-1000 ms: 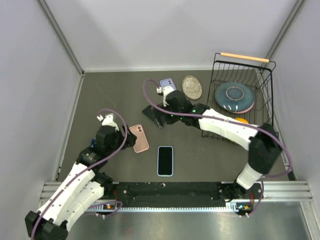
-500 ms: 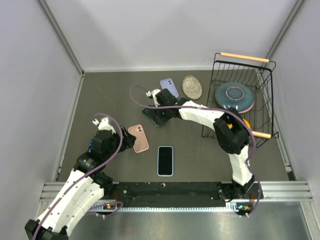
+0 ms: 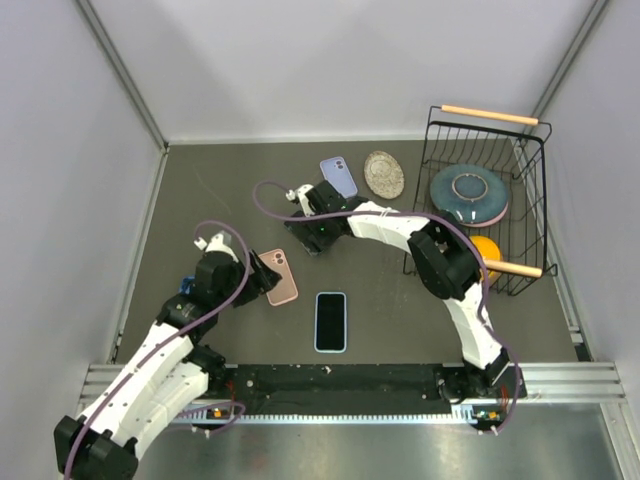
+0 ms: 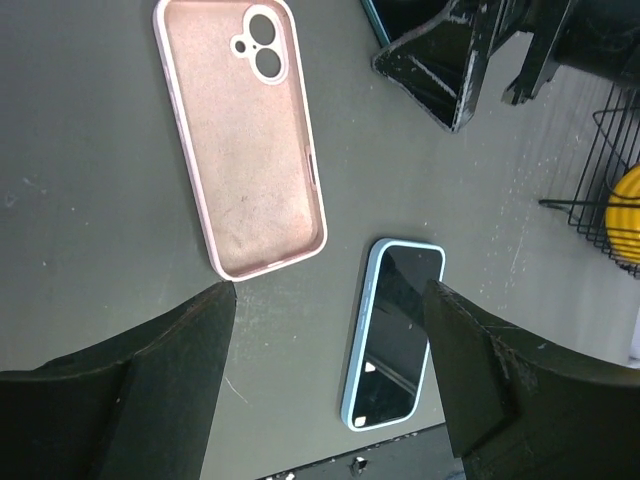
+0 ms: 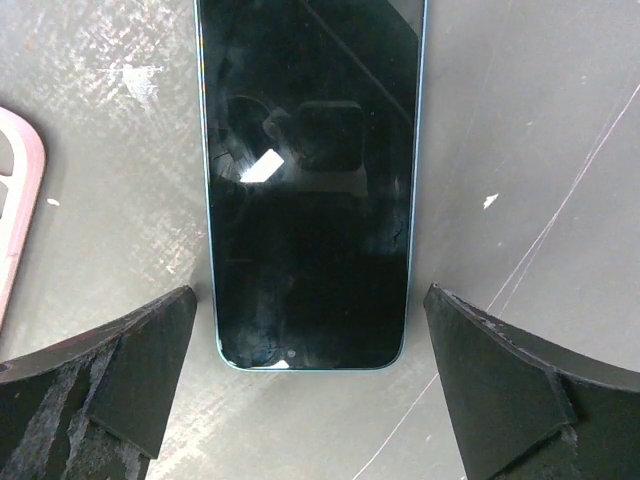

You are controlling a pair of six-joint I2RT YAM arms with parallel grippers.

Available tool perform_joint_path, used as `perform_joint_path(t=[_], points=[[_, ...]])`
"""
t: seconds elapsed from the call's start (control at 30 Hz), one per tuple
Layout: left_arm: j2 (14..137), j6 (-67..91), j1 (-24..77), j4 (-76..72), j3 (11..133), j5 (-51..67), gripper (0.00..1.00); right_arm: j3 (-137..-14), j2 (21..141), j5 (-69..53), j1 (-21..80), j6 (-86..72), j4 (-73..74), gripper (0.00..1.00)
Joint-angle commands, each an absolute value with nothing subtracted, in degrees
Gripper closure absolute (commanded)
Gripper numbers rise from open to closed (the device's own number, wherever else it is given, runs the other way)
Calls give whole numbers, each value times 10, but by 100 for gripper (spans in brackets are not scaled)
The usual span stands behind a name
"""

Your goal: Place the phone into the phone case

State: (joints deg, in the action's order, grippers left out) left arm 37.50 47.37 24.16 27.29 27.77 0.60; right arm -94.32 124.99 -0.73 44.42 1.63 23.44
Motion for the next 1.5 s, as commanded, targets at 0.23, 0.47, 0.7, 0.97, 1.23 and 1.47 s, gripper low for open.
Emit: perform_joint_path(t=[0.23, 0.47, 0.7, 0.97, 1.23, 1.47], points=[[420, 518, 139, 253, 330, 88, 19, -902, 1244, -3, 439, 56, 188, 12], [502, 493, 57, 198, 341, 176, 20, -803, 1166, -25, 439, 73, 102, 45], [648, 402, 49, 192, 451, 271, 22, -722, 1102, -83, 439, 99, 15, 53], [743, 315, 28, 242, 536, 324, 21, -681, 1046, -107, 438, 108, -42, 59], [825, 236, 9, 293, 591, 367, 23, -641, 1020, -122, 439, 127, -81, 60], [906, 217, 9, 272, 614, 415, 24, -593, 982, -147, 439, 124, -129, 61]])
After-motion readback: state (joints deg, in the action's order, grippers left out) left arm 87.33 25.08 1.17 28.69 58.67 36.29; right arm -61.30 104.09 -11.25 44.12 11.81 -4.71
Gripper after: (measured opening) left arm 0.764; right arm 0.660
